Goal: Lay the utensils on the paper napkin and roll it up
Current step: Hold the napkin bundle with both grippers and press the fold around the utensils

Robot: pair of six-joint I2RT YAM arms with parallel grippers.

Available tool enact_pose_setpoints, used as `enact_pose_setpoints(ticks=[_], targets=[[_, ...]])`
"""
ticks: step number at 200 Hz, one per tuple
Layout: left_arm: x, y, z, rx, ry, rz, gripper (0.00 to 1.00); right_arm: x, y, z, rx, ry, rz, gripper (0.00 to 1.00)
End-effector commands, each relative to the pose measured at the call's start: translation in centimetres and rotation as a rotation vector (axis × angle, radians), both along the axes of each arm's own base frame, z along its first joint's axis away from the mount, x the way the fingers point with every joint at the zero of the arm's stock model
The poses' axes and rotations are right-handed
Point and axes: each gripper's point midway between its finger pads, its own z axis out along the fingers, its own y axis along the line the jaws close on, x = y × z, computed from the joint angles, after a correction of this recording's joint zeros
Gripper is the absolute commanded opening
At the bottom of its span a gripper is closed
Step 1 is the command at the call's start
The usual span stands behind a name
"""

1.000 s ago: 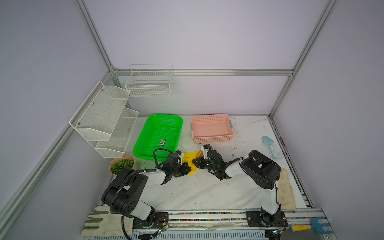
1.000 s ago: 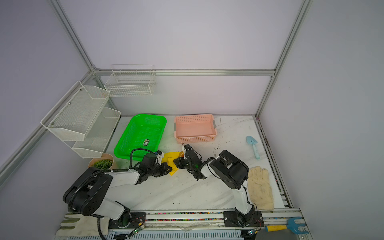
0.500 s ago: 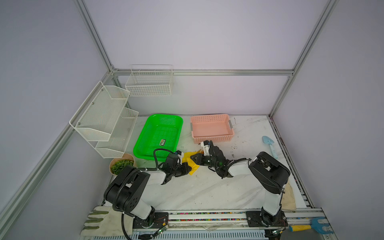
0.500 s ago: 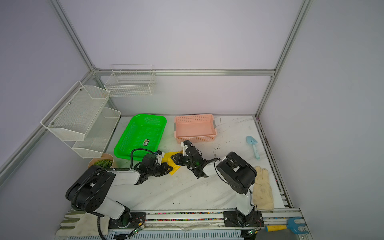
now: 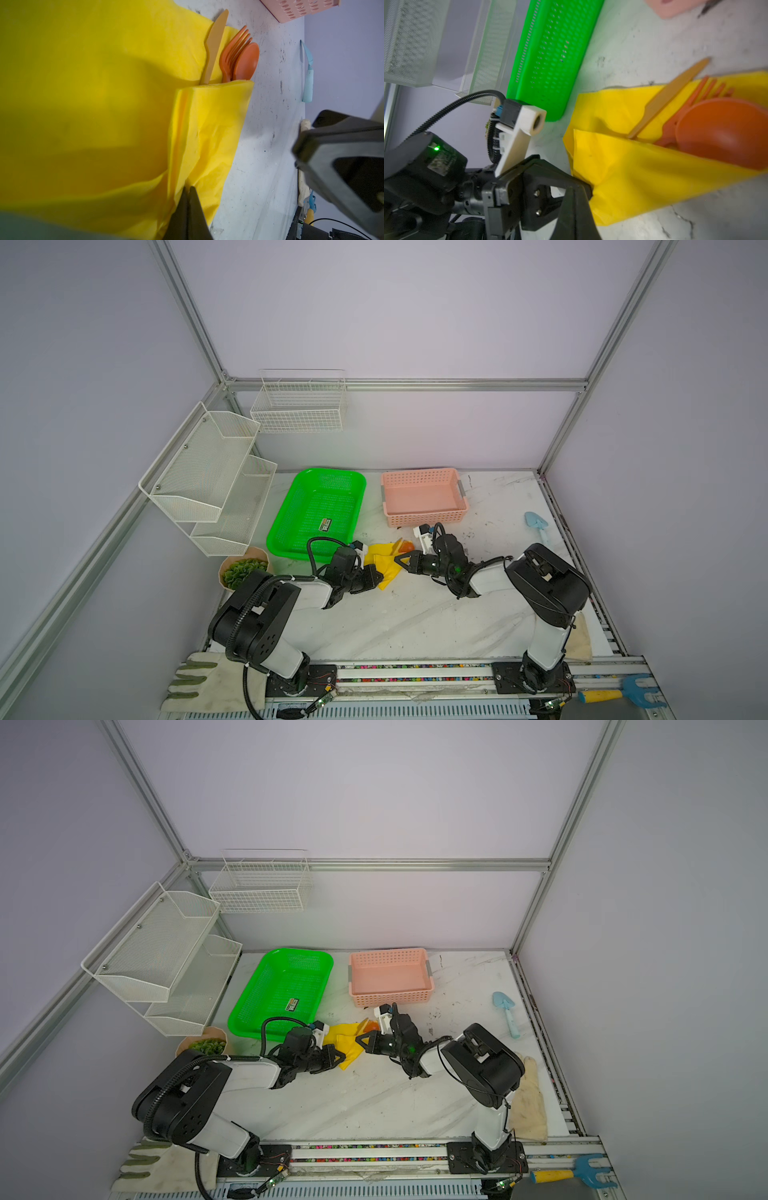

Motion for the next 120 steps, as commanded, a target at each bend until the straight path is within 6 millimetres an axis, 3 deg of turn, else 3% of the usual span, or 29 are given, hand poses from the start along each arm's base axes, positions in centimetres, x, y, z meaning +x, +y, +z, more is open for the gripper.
enact_pose_setpoints(ticks=[1,42,81,120], targets=[[-1.4,2.0,-2.7,0.088,0.091,0.039,0.04,-0.2,1.3,1.9,0.085,-0.043,0.053,0.0],[-1.4,2.2,-2.5,0.095,0.088,0.045,0.05,-0.1,1.9,0.5,0.075,-0.023,0.068,0.0],[-1.3,2.4,-2.3,0.098,0.085,0.05,0.05,-0.5,2.1,-2.1,0.018,0.017,0.072,0.0],[-1.1,2.4,-2.0,0.094,0.077,0.051,0.05,0.0,1.4,-3.9,-0.075,0.03,0.031,0.0]])
